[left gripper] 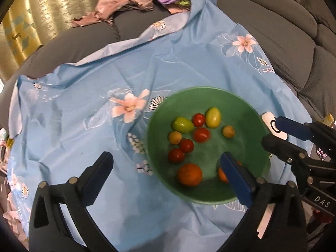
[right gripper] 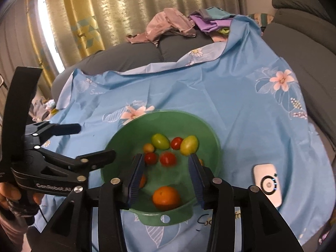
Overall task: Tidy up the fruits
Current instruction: 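Open both grippers to drop the tomatoes and lift away from the bowl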
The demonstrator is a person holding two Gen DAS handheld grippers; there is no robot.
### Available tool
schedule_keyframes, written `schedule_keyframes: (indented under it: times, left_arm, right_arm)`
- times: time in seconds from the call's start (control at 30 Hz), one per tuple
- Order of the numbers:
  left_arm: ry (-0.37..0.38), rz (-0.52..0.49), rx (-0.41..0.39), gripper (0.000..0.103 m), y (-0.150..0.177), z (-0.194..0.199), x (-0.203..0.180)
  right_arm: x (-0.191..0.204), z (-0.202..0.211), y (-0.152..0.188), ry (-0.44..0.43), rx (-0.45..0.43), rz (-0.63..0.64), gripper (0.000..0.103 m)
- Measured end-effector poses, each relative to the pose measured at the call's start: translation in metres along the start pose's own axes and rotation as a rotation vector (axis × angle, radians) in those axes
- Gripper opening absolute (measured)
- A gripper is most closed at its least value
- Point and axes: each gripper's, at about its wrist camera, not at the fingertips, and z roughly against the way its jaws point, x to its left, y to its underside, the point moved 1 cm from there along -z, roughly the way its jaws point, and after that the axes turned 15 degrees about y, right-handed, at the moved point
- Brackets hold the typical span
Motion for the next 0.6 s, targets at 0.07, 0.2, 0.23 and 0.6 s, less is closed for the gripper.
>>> schedule_keyframes:
  times: [0.07,0.2,0.23,0.6]
  left_arm:
    - [0.012,0.025,-0.006,0.102,-0.002,0.008,0.001]
    - [0.044,0.059,-0.003,0.102,-0.009,0.021,0.001]
    - [0.033,0.059,-0.003,0.102,-0.010,0.023,0.000]
    - [-0.044,-0.013,0.023,0.102,-0.027,0.034,-0.014]
  right_arm:
    - [0.000,0.006,-0.005,0.017,0.008,0.007,0.045]
    - [-0.002,0.015,-0.014,0.025,0.030,0.004,0.045]
    - [-0.003,0.017,-0.016,0.023,0.035,0.001,0.045]
    - [-0.009,0.029,-0.029,0.034,0.044,0.008,0.046]
